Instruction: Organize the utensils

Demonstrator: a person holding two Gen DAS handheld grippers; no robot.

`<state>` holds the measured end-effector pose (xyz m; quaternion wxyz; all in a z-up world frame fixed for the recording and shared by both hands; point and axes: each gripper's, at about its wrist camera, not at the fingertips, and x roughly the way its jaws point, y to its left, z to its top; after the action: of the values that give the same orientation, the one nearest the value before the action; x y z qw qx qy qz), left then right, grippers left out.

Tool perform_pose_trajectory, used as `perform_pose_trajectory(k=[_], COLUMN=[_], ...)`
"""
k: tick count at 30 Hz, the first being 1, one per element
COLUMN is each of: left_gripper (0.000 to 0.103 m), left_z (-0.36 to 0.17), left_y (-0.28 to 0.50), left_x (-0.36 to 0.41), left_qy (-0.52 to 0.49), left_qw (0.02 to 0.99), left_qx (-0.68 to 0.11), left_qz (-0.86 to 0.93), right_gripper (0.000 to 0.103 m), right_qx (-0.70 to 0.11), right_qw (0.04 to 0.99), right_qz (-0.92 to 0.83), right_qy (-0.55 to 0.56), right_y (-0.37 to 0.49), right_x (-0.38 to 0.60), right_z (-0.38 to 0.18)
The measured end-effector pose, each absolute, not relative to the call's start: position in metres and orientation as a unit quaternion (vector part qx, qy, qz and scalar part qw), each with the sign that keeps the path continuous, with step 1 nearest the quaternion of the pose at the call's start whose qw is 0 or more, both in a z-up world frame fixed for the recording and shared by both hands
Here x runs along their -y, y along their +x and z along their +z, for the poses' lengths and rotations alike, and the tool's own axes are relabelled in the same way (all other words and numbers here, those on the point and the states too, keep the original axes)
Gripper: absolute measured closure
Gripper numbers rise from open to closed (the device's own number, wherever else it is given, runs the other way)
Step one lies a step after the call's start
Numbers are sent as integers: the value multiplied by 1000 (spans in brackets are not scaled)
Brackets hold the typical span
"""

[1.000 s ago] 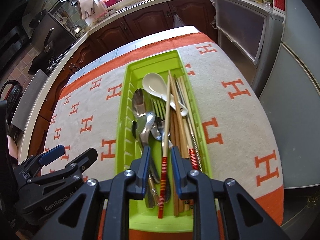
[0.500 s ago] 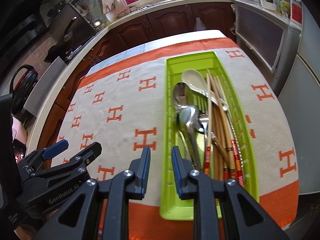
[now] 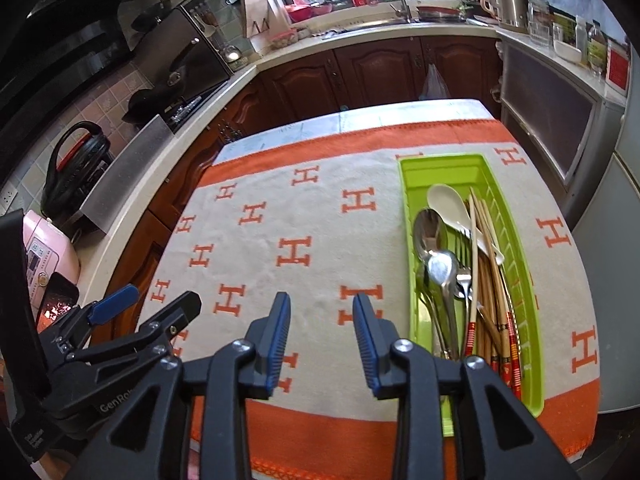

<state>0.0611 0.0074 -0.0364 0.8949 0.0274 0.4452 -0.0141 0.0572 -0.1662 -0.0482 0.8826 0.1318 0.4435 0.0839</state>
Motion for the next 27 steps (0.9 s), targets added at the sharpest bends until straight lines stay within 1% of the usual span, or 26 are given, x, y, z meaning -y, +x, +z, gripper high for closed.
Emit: perform_pose_trajectory(k=[5, 9, 16, 27], left_gripper=[22, 22, 22, 22], left_z=[-22, -10, 2, -1], left_y=[56, 50, 38, 39], left_x=[-21, -30, -35, -34], left_qy=[11, 0, -7, -10], left_qw=[896, 898, 904, 904], left_qx=[-444, -439, -426, -427], left_qz=[-16, -17, -13, -12], right_gripper=[69, 62, 61, 61], right_qx=[-431, -420, -415, -419], right_qw=[890, 892, 897, 895], right_qz=[92, 101, 94, 95], right_qy=[120, 131, 121, 118], right_y=[53, 48, 46, 45], right_x=[152, 146, 137, 133], right_z=[-29, -18, -17, -20])
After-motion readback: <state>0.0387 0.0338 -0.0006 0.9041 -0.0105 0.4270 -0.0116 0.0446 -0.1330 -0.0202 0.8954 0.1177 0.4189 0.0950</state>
